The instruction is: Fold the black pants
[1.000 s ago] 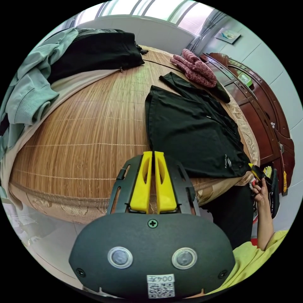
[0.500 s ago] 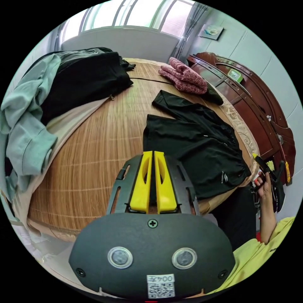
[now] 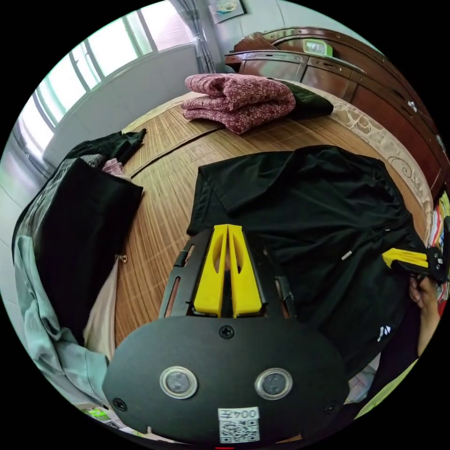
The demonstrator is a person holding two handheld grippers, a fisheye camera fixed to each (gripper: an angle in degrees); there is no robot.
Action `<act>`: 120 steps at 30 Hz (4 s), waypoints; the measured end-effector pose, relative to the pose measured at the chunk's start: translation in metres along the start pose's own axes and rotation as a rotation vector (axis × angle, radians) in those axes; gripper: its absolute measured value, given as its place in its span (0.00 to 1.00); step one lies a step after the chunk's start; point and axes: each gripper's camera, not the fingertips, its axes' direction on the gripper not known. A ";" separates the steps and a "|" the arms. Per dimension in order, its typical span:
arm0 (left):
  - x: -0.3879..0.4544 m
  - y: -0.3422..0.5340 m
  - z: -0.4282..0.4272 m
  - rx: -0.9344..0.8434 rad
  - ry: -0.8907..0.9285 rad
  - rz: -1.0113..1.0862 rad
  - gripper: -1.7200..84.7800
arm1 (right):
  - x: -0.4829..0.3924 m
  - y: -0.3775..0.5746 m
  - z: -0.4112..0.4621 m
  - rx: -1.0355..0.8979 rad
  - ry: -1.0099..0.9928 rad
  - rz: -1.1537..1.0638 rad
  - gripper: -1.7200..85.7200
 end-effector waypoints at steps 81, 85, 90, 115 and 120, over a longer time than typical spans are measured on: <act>0.011 -0.177 0.023 0.039 -0.212 -0.138 0.02 | 0.121 -0.128 0.029 0.172 -0.668 -0.009 0.13; 0.009 -0.115 0.036 0.081 -0.189 -0.149 0.03 | 0.125 -0.123 0.003 0.315 -0.604 -0.017 0.15; -0.013 -0.105 0.057 -0.009 -0.042 -0.162 0.03 | 0.139 -0.127 -0.029 0.301 -0.533 -0.015 0.13; -0.069 -0.085 0.051 -0.009 0.052 -0.201 0.02 | 0.486 -0.203 -0.121 0.132 -0.665 0.503 0.09; -0.072 -0.080 0.048 -0.010 0.046 -0.199 0.02 | 0.493 -0.207 -0.142 0.132 -0.599 0.481 0.09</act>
